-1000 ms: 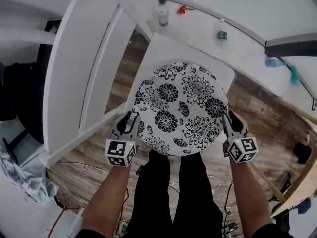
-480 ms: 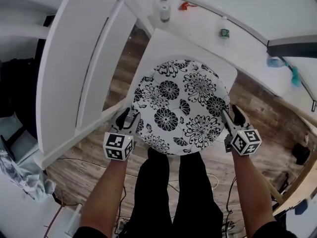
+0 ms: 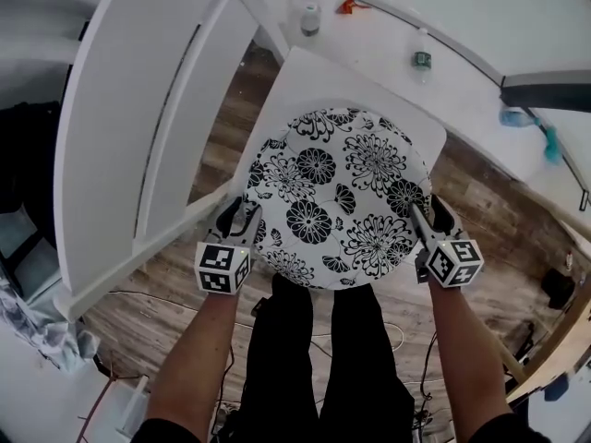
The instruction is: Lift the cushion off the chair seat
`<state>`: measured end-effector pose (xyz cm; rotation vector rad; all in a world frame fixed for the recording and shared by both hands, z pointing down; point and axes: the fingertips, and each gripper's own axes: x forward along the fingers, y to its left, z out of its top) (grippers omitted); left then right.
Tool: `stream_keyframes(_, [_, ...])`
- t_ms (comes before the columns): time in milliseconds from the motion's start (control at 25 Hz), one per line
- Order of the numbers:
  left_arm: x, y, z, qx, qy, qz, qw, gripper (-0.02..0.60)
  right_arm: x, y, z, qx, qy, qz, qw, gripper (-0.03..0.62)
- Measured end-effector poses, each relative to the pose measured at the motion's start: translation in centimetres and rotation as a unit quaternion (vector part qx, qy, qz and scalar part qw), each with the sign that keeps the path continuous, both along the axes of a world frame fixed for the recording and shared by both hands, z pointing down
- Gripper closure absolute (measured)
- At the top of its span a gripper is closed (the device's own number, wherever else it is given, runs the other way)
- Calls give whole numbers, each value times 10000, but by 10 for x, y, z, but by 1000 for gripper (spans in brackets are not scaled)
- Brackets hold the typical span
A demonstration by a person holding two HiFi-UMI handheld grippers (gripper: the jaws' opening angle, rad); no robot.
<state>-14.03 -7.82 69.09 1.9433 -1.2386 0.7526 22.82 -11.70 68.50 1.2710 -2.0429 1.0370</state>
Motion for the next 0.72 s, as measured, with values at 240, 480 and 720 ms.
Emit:
stream_keyframes(240, [7, 0, -3, 100, -91, -41, 9999, 441, -5, 2, -2, 69, 180, -264, 9995, 423])
stream_keyframes(480, [9, -1, -12, 217, -276, 42, 9994, 558, -1, 1, -8, 190, 225, -370, 9989, 534])
stream_keyframes(720, [12, -1, -25, 287, -271, 78, 9992, 563, -3, -1, -21, 278, 147, -353, 9989, 548])
